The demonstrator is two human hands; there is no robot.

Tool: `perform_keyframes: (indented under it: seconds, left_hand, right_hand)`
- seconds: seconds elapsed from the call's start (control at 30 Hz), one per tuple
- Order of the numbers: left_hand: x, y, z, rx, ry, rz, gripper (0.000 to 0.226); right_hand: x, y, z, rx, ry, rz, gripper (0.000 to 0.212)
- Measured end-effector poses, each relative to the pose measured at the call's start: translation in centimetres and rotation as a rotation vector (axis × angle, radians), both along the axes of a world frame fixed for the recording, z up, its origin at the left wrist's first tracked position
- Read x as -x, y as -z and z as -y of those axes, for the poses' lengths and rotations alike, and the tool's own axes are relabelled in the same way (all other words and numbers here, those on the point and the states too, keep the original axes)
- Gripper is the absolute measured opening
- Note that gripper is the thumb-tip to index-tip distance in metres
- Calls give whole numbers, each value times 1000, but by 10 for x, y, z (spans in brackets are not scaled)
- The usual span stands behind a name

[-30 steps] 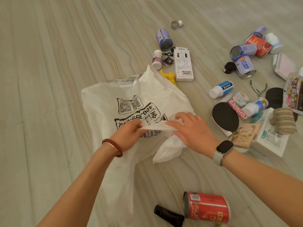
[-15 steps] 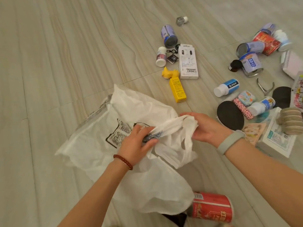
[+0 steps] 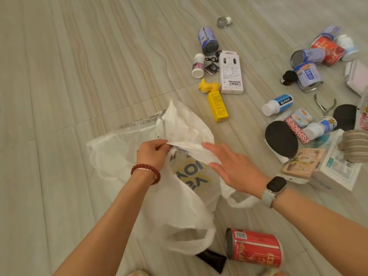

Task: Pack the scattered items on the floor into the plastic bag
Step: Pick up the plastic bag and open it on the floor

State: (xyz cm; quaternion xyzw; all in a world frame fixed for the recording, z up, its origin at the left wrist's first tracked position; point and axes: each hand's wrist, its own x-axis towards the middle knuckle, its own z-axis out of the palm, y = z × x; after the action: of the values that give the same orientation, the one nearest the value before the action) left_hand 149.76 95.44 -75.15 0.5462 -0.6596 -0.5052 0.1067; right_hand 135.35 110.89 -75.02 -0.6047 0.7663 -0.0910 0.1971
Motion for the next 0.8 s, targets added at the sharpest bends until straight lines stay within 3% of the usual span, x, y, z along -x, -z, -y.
perform_keyframes:
  seconds: [0.1, 0.2, 0.23, 0.33, 0.4, 0.5, 0.6, 0.67, 0.73, 0.8]
  left_hand:
    - [2, 2, -3, -429, -229, -203, 16]
    - [3, 5, -8, -555, -257, -338, 26]
    - [1, 6, -11, -469, -174, -330, 28]
    - [-13, 15, -22, 207, 432, -96, 21]
    - [-21, 20, -28, 504, 673, 7, 47]
    - [-25, 29, -33, 849, 746, 119, 58]
    - [-29, 45, -29, 1047, 718, 221, 56]
    - [-34, 53, -27, 1094, 660, 285, 67]
    - [-38, 50, -24, 1159, 563, 294, 59]
    - [-42, 46, -22, 1200, 525, 239, 47]
  right_hand:
    - [-3, -1, 4, 2, -35, -134, 55]
    - [9, 0, 7, -231, 50, -92, 55]
    - [17, 2, 6, -226, 43, -108, 52]
    - [34, 2, -3, -16, 102, -34, 37]
    - [41, 9, -8, 58, 148, 32, 44]
    - [37, 8, 4, 195, 302, 202, 32]
    - [29, -4, 21, 241, 557, 671, 29]
    - [24, -6, 26, 264, 727, 1009, 33]
    - [19, -4, 29, 277, 872, 1095, 32]
    - [13, -1, 28, 307, 939, 1021, 27]
